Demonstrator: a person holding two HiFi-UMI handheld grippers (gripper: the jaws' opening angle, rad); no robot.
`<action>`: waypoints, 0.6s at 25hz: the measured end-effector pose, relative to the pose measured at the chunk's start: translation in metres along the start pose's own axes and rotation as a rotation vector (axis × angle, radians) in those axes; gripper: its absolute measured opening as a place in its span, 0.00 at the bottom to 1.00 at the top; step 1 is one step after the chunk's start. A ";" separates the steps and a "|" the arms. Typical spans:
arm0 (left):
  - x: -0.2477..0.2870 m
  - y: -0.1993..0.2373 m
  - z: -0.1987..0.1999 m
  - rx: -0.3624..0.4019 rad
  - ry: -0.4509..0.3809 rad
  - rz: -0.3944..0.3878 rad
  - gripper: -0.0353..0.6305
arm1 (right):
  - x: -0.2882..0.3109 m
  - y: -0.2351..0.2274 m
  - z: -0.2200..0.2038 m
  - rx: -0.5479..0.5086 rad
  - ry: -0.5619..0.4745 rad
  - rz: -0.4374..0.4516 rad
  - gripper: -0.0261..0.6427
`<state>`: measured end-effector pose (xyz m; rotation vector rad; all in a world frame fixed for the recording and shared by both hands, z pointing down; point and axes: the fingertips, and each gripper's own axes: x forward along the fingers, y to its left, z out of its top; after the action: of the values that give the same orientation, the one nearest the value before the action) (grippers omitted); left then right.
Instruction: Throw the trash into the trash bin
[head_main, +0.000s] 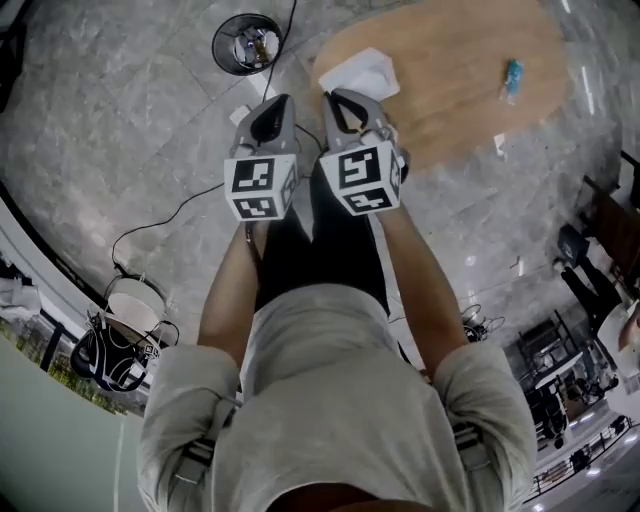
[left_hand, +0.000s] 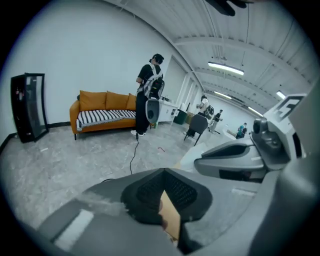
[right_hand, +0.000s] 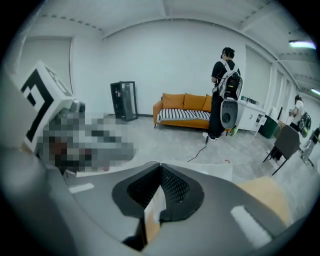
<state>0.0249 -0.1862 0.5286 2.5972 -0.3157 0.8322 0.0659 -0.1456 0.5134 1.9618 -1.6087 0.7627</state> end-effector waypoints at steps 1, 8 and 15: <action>-0.009 0.005 0.005 -0.017 -0.015 0.011 0.08 | -0.004 0.007 0.011 0.025 -0.021 0.000 0.06; -0.074 0.041 0.029 -0.068 -0.100 0.062 0.08 | -0.015 0.063 0.079 0.125 -0.138 0.034 0.06; -0.125 0.088 0.024 -0.109 -0.153 0.126 0.08 | -0.006 0.124 0.110 0.083 -0.181 0.085 0.06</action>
<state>-0.0920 -0.2642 0.4628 2.5644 -0.5575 0.6388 -0.0447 -0.2392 0.4316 2.0836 -1.8019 0.7117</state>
